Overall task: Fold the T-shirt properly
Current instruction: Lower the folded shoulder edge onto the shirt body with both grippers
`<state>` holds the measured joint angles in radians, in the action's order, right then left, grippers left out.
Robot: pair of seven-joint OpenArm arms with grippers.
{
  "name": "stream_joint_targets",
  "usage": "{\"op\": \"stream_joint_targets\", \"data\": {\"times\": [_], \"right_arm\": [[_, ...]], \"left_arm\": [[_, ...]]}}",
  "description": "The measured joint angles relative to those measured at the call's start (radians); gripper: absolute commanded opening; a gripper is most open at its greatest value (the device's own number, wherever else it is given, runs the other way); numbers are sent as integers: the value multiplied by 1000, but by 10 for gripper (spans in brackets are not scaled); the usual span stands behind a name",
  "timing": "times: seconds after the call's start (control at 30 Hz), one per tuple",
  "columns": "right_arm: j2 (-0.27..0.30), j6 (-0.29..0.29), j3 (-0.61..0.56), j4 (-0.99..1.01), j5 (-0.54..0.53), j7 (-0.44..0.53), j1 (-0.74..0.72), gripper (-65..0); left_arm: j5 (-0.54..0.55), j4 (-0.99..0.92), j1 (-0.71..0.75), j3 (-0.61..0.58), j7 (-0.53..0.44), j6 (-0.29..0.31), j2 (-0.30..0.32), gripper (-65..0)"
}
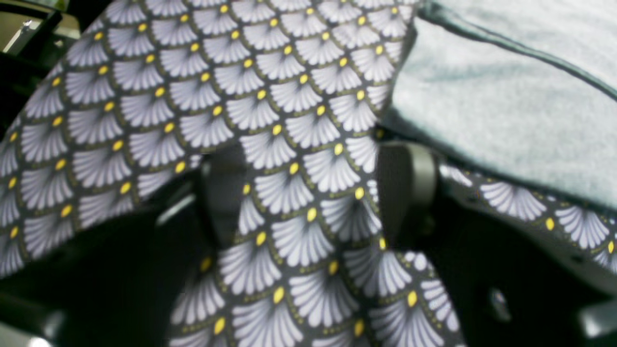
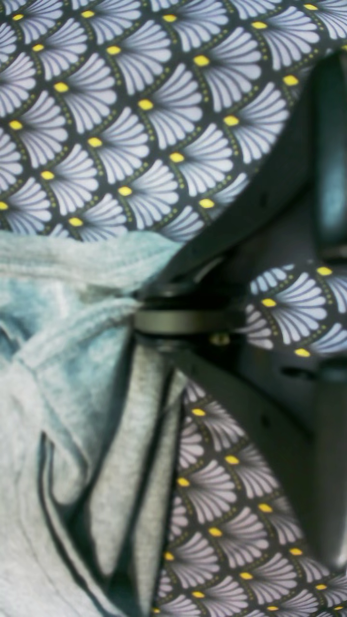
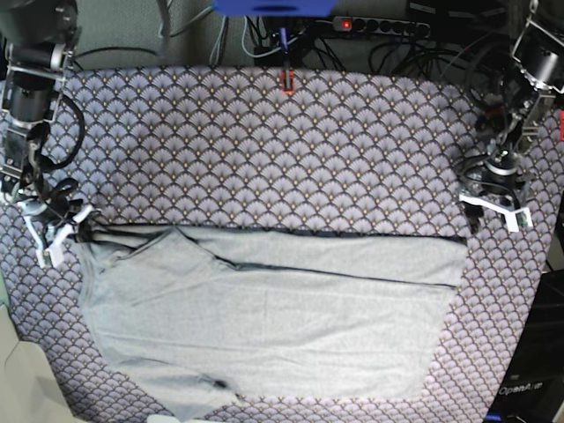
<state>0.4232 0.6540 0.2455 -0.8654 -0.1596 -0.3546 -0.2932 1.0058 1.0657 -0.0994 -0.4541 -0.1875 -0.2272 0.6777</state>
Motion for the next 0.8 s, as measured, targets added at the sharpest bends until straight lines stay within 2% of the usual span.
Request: {"op": "stream_joint_targets", "data": {"times": [0.23,0.37,0.47,0.63,0.7,0.8], "right_arm": [[-16,0,0,0,0,0,0,-636],[-20,0,0,0,0,2,0,-636],[-24,0,0,0,0,1,-1,-636],[-24,0,0,0,0,1,0,-636],[-24,0,0,0,0,0,-1,-636],[-24,0,0,0,-1,2,0,-636]], "left_arm": [[-3,1,-66,0,-3,8,-6,-213],[0,-28,-109,-5,1,-5,-33,-213],[-1,-53,-126,-6,0,9,-69,-213],[-3,-153,-134,-5,6,90,-125,-213],[-3,-171,-141,-6,8,101,-147,-213],[-7,-196,-152,-5,0,113,-150,-213]]}}
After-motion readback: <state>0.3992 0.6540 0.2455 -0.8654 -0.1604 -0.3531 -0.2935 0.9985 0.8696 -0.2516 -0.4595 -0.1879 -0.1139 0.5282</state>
